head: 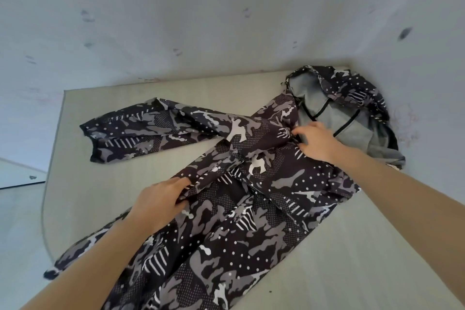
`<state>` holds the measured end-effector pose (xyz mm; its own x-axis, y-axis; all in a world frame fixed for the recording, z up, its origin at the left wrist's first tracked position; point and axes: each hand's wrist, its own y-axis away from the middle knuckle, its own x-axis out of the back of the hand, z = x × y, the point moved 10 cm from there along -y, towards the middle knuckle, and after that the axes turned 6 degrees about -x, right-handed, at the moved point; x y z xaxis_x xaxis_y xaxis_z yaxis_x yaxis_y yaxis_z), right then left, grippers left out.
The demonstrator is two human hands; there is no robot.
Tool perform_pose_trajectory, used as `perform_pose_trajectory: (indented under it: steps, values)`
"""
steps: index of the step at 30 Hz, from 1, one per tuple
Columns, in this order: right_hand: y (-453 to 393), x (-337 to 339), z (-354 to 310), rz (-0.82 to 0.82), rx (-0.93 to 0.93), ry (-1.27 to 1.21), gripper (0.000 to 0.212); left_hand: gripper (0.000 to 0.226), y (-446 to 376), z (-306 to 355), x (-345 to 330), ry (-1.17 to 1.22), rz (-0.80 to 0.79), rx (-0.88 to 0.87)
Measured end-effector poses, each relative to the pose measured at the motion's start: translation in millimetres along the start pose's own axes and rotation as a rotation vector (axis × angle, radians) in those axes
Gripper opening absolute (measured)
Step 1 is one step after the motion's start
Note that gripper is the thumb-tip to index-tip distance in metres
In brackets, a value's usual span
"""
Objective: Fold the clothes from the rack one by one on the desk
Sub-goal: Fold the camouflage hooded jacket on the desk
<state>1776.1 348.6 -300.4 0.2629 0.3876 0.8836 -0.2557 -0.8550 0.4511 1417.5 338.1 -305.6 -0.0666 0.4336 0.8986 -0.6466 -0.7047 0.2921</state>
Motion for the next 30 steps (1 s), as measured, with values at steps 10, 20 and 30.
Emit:
perform_pose_trajectory:
  steps: [10, 20, 30]
  values:
    - [20, 30, -55, 0.139, -0.038, 0.24, 0.07, 0.084, 56, -1, 1, -0.272, 0.062, -0.138]
    - [84, -19, -211, 0.246, 0.712, 0.552, 0.048, 0.091, 83, 1, 4, -0.262, 0.125, -0.153]
    - [115, -12, -185, 0.383, 0.728, 0.485, 0.025, 0.069, 104, 31, -10, -0.27, 0.02, -0.249]
